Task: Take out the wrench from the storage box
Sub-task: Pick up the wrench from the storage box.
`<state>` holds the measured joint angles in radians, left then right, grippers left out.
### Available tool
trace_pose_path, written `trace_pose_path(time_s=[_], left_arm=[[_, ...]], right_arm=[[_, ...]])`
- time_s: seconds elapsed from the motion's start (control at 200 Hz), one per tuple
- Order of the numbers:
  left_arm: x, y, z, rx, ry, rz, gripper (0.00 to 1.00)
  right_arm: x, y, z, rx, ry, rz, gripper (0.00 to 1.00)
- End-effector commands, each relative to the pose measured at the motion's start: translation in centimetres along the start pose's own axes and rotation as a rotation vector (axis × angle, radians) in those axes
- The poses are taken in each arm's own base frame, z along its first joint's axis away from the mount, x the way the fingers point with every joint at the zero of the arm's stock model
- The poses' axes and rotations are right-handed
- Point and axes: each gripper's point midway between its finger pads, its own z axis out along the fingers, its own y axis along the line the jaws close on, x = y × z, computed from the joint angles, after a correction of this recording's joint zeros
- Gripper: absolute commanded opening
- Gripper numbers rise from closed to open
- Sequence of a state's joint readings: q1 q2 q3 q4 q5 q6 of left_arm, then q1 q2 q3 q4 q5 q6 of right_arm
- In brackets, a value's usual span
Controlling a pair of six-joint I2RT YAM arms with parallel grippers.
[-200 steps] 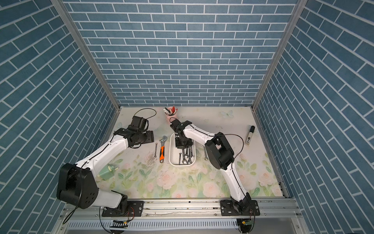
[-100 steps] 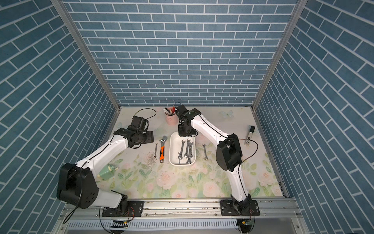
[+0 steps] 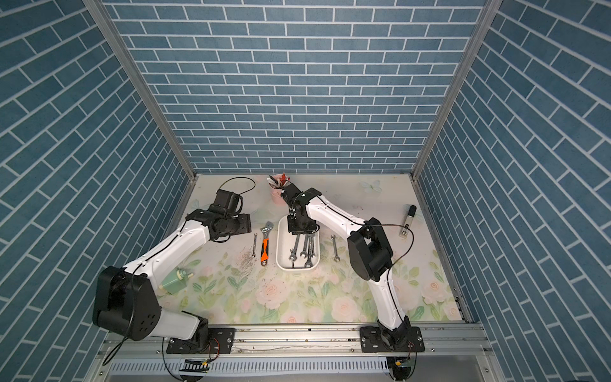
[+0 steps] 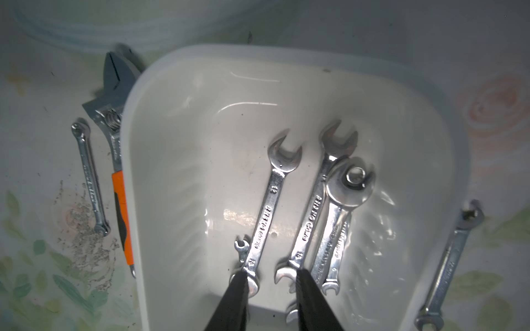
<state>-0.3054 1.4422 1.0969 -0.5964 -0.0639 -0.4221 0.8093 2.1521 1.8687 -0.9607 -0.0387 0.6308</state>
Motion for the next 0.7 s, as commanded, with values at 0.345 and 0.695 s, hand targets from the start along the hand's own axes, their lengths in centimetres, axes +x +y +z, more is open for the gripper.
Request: trace_pose_path(time_s=[0.345,0.695], left_arm=[[1.0,0.4,0.9,-0.005,0.030,-0.006,0.71],[1.0,0.5,0.8,-0.005,0.026,-0.006,0.71]], right_arm=[[2.6,-0.3,5.9,0.030,0.073,0.084,0.46],[3.1,-0.9,7.6,0.062,0.099,0.111,0.42]])
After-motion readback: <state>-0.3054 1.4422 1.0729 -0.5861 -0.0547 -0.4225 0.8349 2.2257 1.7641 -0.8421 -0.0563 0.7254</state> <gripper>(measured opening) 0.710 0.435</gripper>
